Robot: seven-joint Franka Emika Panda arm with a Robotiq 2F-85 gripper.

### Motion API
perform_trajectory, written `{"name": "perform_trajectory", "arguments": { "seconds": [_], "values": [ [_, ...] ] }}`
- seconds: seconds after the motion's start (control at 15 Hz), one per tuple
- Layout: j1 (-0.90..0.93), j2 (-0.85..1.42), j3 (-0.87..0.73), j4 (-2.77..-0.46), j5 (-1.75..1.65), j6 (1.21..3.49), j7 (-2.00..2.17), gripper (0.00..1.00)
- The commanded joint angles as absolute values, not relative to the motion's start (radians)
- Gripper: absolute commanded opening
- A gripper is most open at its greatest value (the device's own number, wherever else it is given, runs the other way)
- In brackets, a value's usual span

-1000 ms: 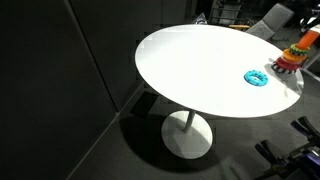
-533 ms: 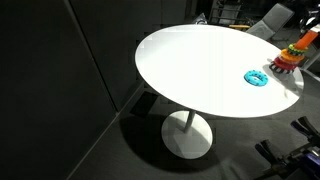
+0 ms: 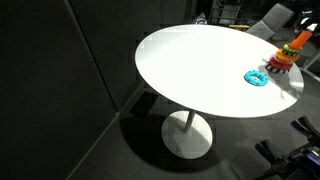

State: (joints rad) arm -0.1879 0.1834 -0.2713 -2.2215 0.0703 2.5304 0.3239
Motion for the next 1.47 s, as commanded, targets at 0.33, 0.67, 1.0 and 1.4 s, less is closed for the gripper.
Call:
{"name": "perform_trajectory", "arguments": {
  "seconds": [0.33, 0.67, 1.0, 1.4],
  "values": [
    [-0.164, 0.13, -0.229, -2.261, 0.077, 2.509, 0.321, 0.19],
    [-0.156, 0.101, -0.203, -2.283, 0.09, 2.488, 0.313, 0.19],
    [-0.146, 0.074, -0.177, -2.306, 0.099, 2.475, 0.309, 0.19],
    [-0.129, 0.057, -0.15, -2.323, 0.094, 2.475, 0.313, 0.19]
  ]
}}
